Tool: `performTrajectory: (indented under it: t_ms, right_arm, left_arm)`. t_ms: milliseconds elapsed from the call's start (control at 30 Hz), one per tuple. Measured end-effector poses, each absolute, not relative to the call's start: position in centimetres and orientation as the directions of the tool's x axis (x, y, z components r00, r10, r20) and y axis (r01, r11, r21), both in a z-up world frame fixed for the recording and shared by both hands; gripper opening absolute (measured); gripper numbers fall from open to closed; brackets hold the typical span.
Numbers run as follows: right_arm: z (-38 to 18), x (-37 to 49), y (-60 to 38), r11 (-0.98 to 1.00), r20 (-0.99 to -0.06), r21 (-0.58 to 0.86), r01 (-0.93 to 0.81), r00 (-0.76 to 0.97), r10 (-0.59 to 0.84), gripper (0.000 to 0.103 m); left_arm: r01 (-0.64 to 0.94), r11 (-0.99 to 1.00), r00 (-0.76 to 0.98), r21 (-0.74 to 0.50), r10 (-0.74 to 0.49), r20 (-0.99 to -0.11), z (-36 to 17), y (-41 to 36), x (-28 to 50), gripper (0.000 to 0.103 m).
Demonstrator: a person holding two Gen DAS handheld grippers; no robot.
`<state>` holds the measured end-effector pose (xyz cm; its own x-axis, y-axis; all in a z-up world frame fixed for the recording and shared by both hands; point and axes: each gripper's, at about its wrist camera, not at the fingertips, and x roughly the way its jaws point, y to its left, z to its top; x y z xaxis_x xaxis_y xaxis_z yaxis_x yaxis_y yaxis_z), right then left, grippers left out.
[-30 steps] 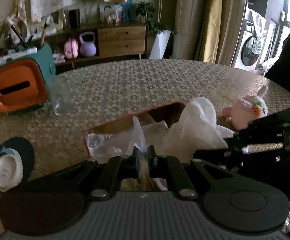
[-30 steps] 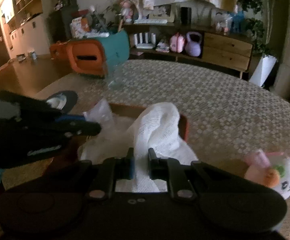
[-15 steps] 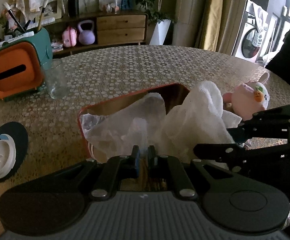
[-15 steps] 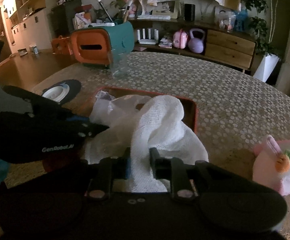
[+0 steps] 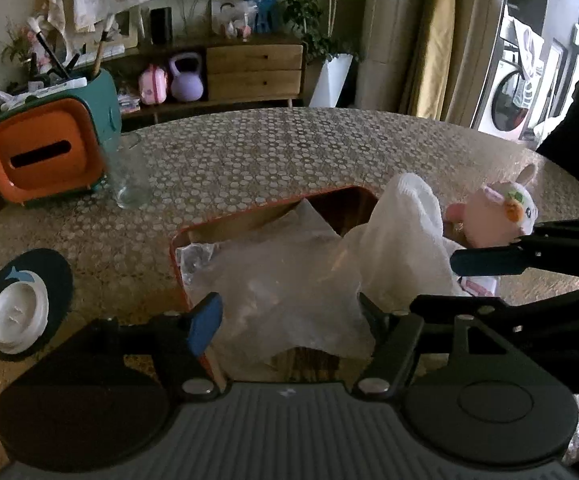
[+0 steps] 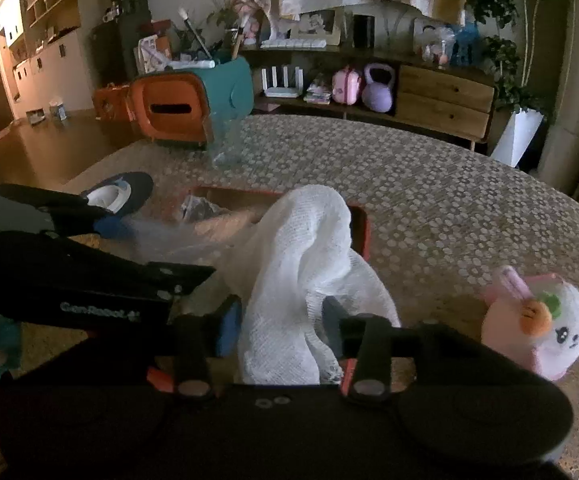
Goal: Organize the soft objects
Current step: 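Open both tools to release the plastic sheet and white cloth into the box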
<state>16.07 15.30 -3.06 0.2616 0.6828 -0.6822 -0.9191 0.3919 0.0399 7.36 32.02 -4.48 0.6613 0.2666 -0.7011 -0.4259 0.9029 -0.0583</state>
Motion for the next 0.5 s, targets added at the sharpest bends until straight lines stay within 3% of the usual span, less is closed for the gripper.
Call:
performTrajectory:
  t_ms: [233,500]
  right_arm:
    - [-1.4,16.0,13.3,0.399,-0.644,0.069,-0.915,0.264,0.718,0.062]
    - [1.1,15.4,9.9,0.401,-0.602,0.091,-0.912,0.271,0.751,0.069]
  left_arm:
    - [-0.435,0.898,0.677,-0.060,0.283,-0.679,-2.8,31.7,6.2,0.073]
    - [-0.402,0.914,0.716,-0.058,0.274,-0.641,-0.4,29.0,5.1,0.073]
